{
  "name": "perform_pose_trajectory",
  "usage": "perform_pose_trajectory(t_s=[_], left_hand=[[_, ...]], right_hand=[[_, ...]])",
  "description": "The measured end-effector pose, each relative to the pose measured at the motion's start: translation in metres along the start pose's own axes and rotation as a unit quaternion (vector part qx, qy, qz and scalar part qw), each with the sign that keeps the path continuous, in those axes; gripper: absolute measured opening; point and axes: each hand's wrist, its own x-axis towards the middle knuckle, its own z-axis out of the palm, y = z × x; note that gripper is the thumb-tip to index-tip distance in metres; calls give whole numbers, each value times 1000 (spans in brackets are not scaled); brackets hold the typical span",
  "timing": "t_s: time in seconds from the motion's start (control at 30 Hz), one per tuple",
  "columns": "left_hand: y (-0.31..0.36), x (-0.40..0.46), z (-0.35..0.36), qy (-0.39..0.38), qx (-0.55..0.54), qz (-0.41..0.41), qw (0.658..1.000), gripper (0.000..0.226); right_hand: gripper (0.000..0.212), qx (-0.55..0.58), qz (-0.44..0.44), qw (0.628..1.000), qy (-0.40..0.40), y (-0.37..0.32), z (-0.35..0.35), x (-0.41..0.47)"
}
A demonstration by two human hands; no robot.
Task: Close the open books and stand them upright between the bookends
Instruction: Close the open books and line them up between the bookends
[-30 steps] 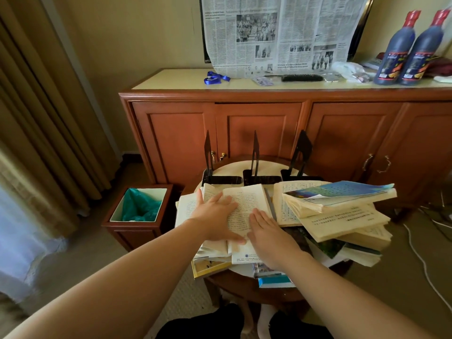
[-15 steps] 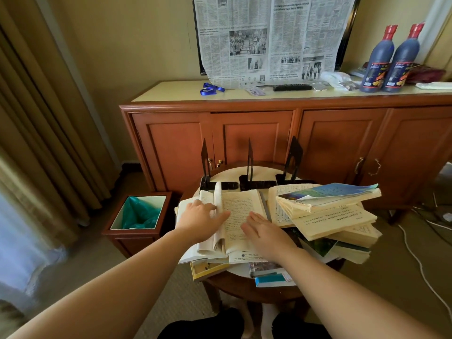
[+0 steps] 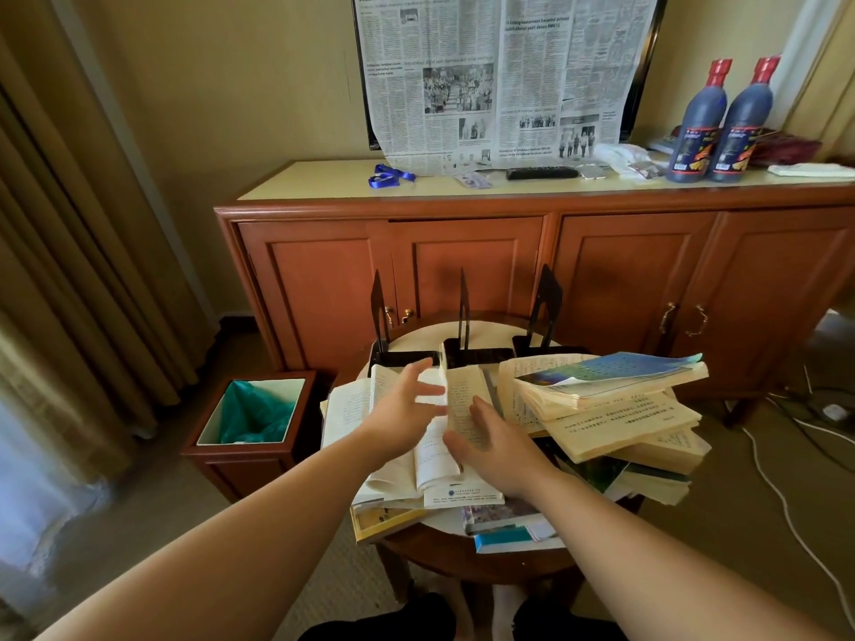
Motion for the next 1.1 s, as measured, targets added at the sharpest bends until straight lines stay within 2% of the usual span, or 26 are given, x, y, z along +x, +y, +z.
perform_pose_trajectory(t_s=[0.13,0.27,0.37,0.43,0.5,0.57,0.7,0.83,1.0,1.1], left_hand=[[1,3,5,-88,15,-6,996,73],[-6,4,5,-122,203,16,971,72],[-12,7,4,-112,350,38,929,70],[-16,14,-1,-107,426,52,897,81],[-21,22,-5,-116,471,57,873,96],[-25,27,-6,-137,491,56,859,107],[-30,32,-1,-146,520,62,840,130],[-38,35,-1,-136,526,62,837,143],[-48,34,1,-123,495,56,858,146],[-49,36,2,-117,483,60,866,147]], right_hand=[[91,47,-13,998,26,1,-4,-1],[66,26,-12,998,60,4,-12,1],[68,-39,-11,997,71,5,-15,1],[65,-109,-18,991,73,3,-12,0],[54,-236,-44,967,87,-3,-9,-2],[42,-327,-87,937,86,-7,-5,0],[31,-371,-106,922,30,-9,3,7],[41,-397,-83,914,-7,-8,3,32],[61,-381,-40,923,-40,-4,4,78],[59,-396,-33,917,-37,-8,9,100]])
